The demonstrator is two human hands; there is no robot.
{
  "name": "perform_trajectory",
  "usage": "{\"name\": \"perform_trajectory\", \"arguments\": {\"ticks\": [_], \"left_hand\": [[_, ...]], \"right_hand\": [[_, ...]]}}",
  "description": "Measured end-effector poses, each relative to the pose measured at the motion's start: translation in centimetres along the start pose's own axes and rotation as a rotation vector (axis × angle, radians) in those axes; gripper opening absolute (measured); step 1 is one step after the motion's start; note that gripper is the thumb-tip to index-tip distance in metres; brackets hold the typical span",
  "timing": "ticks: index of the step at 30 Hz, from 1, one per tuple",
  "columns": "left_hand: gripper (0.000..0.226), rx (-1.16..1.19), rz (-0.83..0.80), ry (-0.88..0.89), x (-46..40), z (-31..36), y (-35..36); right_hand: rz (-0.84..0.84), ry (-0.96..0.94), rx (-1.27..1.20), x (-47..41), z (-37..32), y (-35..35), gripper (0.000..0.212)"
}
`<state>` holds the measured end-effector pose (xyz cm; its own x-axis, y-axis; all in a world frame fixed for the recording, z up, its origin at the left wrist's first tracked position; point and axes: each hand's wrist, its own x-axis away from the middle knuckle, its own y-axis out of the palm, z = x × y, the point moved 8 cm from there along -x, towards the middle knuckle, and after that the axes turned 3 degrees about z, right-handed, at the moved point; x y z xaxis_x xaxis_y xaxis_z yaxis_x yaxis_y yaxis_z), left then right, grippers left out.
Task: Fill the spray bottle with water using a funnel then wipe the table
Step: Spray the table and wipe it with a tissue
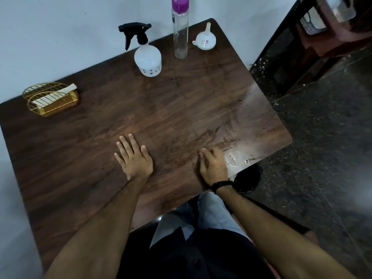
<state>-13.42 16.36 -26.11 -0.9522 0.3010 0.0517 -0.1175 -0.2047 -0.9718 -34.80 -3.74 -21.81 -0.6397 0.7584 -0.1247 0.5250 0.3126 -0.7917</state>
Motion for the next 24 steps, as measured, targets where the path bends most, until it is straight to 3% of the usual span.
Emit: {"name": "perform_trajectory", "arguments": {"ticks": [3,5,8,11,16,19,24], "left_hand": [[0.062,-0.002,-0.004,0.011,-0.1,-0.2,0.0],[0.062,0.007,-0.015,0.010,-0.1,-0.2,0.0],[0.062,-0.005,-0.018,0.012,-0.1,-0.2,0.0],[0.061,-0.003,-0.011,0.008,0.0,0.0,-0.1],[0.061,0.009,-0.010,0.002,0.0,0.0,-0.4],[0.061,0.013,-0.012,-0.002,0.1,0.1,-0.5],[0.063,0.009,-0.016,-0.006,0.2,0.0,-0.6]], "right_hand": [[-0.152,-0.102,-0.068,1.3,-4.5,2.6,0.012],[-0.188,-0.018,-0.183,0.0,-4.9,2.6,0.005],[-0.059,0.159,-0.268,-4.2,-2.7,0.7,0.010],[0.002,0.238,-0.189,-8.6,0.6,-1.4,0.013],[-0.072,0.087,0.101,-10.2,2.5,-1.0,0.016],[-0.074,0.032,0.106,-7.9,0.7,0.3,0.026],[-0.227,-0.346,0.032,-2.0,-7.0,4.8,0.023]]}}
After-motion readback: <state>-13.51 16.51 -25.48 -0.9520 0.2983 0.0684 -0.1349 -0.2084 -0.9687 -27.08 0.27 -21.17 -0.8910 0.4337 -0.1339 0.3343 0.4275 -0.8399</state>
